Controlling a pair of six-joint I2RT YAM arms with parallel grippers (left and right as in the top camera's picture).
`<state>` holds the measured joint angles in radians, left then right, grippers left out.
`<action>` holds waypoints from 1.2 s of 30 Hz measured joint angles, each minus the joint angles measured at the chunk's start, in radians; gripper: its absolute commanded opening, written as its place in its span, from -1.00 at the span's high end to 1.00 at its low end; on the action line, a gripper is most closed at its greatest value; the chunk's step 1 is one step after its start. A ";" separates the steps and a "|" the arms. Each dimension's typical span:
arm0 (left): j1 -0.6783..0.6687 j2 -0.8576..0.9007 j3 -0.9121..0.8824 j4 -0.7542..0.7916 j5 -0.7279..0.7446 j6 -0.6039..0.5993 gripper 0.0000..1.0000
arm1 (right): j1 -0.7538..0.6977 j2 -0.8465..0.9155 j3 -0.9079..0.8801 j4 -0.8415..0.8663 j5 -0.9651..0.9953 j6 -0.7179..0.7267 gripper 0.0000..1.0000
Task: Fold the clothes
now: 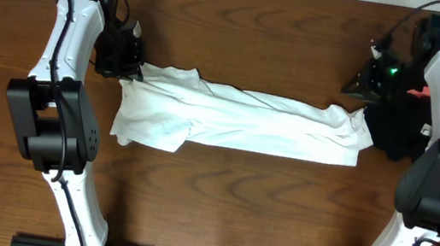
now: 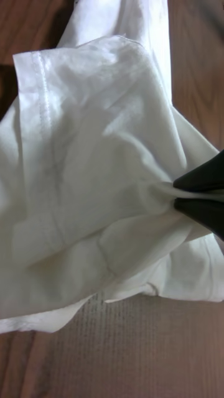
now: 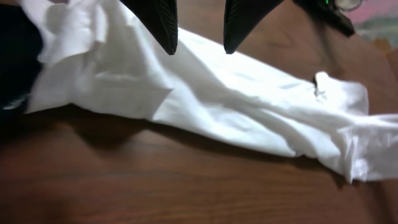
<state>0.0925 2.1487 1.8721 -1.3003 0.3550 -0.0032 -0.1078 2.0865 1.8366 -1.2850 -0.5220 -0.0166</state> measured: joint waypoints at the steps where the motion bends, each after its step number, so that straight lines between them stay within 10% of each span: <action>1: 0.000 0.000 0.000 -0.001 0.000 0.000 0.88 | 0.016 0.000 -0.006 0.001 0.009 -0.003 0.54; 17: 0.000 0.000 0.000 -0.002 -0.001 0.000 0.88 | 0.110 0.000 -0.367 0.240 0.304 0.074 0.50; 36: -0.004 0.000 0.000 -0.120 0.005 0.000 0.88 | 0.029 -0.004 -0.389 0.314 0.332 0.139 0.35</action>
<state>0.0887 2.1487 1.8721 -1.4200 0.3599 -0.0036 -0.0788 2.0827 1.4471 -0.9714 -0.1898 0.1226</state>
